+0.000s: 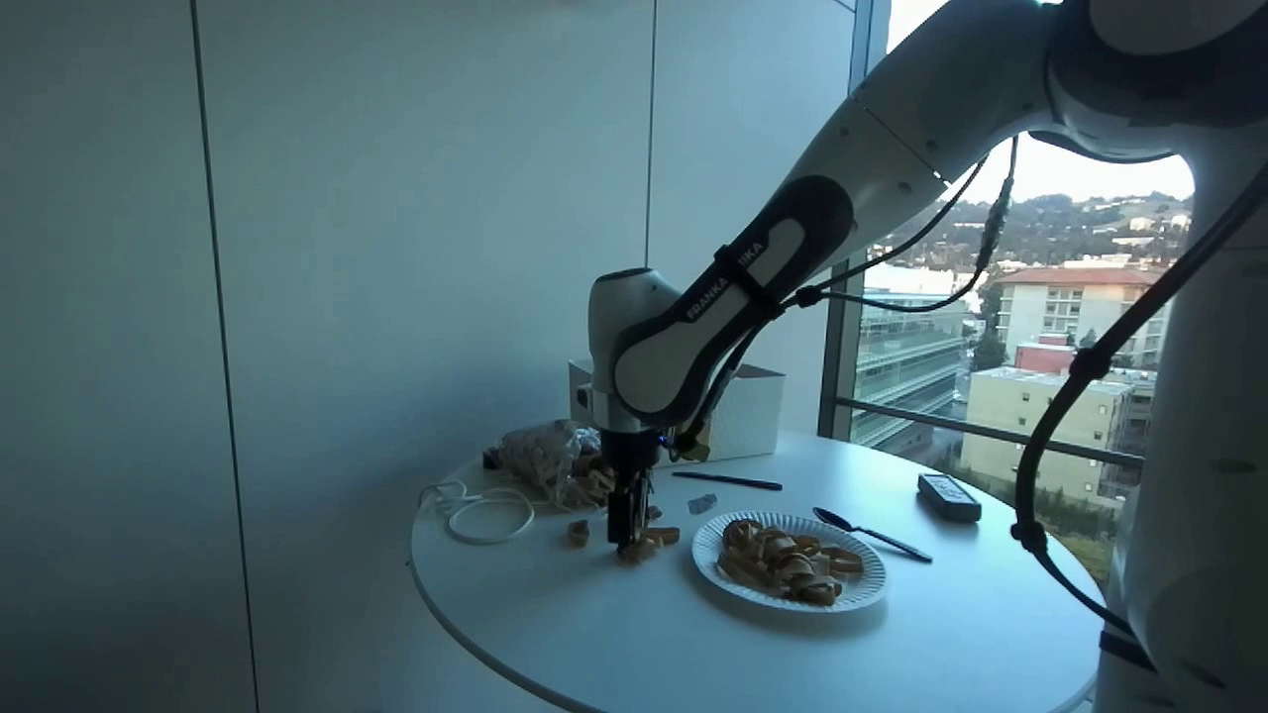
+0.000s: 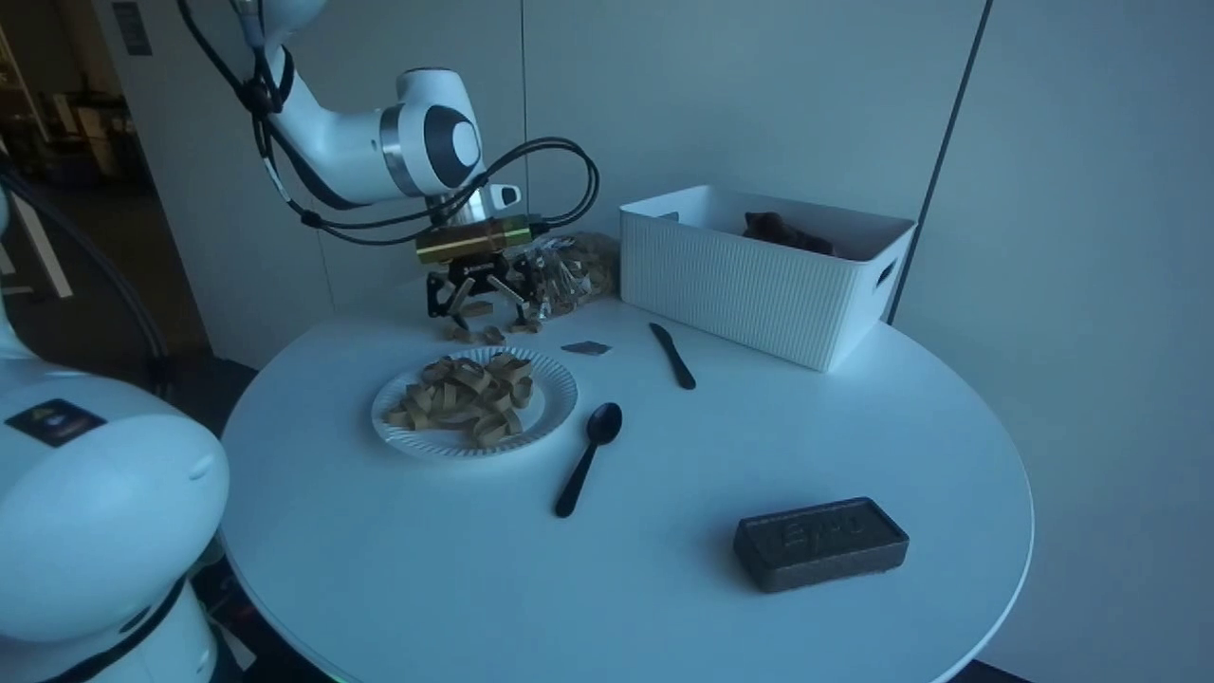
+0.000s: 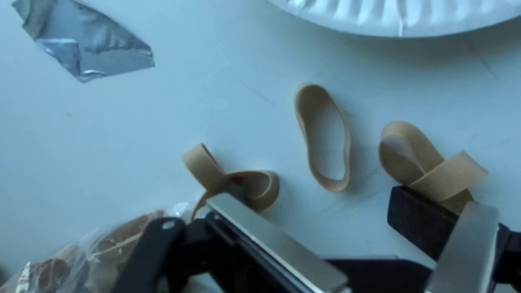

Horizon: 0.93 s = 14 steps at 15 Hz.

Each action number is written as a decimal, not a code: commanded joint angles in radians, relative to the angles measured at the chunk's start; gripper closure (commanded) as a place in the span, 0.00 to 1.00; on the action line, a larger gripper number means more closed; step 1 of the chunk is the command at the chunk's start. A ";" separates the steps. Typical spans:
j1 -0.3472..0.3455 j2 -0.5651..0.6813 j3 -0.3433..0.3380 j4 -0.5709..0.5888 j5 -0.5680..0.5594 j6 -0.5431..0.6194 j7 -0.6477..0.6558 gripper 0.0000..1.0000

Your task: Take the spoon off of the plate and but the rubber bands on the plate

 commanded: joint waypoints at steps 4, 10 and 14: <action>-0.001 0.009 0.025 0.038 0.076 -0.040 -0.076 0.59; 0.013 -0.050 0.054 0.008 0.006 -0.026 -0.071 0.95; 0.023 -0.080 0.074 -0.006 -0.013 -0.049 -0.083 0.73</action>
